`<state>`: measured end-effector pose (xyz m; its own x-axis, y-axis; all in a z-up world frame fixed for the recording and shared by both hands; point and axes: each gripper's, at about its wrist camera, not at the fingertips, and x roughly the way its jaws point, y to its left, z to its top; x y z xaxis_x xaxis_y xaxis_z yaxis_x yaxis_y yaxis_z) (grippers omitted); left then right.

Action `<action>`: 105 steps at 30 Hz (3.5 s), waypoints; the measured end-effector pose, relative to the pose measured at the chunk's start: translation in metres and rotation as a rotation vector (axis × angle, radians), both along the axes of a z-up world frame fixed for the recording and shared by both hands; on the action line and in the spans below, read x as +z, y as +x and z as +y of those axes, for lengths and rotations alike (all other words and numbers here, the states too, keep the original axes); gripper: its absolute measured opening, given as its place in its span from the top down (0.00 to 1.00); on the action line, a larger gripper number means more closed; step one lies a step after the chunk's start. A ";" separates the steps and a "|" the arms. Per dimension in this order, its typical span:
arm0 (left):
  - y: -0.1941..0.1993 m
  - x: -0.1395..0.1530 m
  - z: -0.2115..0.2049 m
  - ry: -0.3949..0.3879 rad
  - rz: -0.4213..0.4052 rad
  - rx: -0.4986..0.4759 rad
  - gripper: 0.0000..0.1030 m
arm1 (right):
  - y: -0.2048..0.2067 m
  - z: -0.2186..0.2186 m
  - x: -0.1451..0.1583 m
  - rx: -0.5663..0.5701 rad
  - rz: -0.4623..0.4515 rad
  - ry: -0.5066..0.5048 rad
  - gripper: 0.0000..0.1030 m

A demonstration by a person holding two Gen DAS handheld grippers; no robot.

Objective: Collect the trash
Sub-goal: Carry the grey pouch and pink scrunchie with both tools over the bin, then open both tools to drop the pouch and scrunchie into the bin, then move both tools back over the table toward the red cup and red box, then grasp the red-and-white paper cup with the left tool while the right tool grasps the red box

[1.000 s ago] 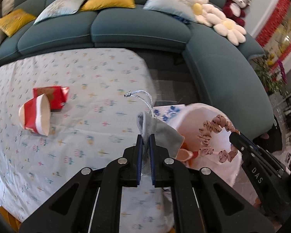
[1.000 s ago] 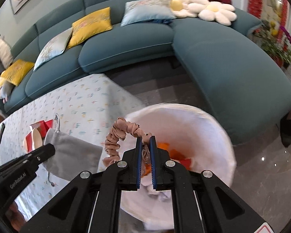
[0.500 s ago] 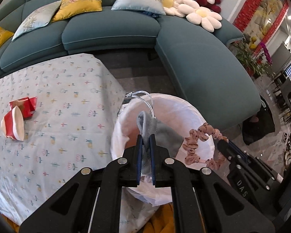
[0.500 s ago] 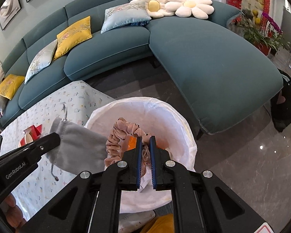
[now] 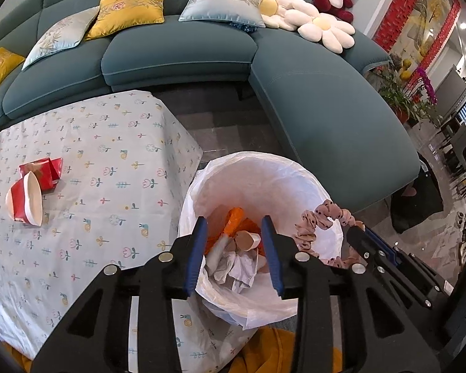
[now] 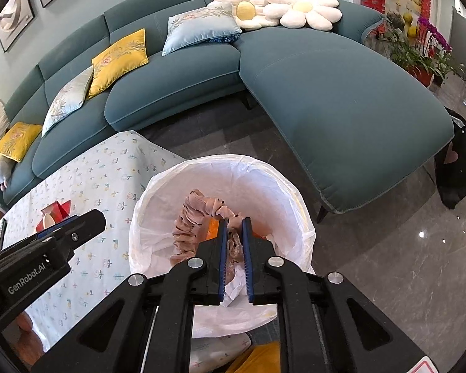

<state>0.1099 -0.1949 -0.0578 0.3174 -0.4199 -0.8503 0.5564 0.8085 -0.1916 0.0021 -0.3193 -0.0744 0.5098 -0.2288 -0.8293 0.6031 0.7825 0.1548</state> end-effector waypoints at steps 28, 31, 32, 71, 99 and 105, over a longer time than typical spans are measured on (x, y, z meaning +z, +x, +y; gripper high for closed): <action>0.008 0.019 0.055 -0.016 -0.025 0.118 0.50 | 0.016 0.048 0.027 0.076 -0.010 -0.060 0.69; 0.011 0.022 0.067 -0.019 -0.028 0.138 0.48 | 0.021 0.059 0.030 0.094 -0.010 -0.069 0.65; 0.011 0.022 0.071 -0.020 -0.032 0.147 0.47 | 0.022 0.063 0.031 0.099 -0.012 -0.073 0.63; 0.086 -0.038 0.279 0.068 0.015 0.551 0.18 | 0.118 0.217 0.000 0.353 0.086 -0.096 0.50; 0.202 -0.117 0.268 0.111 0.157 0.444 0.60 | 0.266 0.241 -0.069 0.465 0.132 0.028 0.50; 0.209 -0.120 0.285 0.081 0.185 0.460 0.81 | 0.292 0.257 -0.075 0.509 0.130 0.046 0.50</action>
<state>0.3189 0.0905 -0.1782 0.2945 -0.2023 -0.9340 0.1018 0.9784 -0.1798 0.2945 -0.0624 -0.1499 0.4391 0.0589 -0.8965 0.1648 0.9756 0.1448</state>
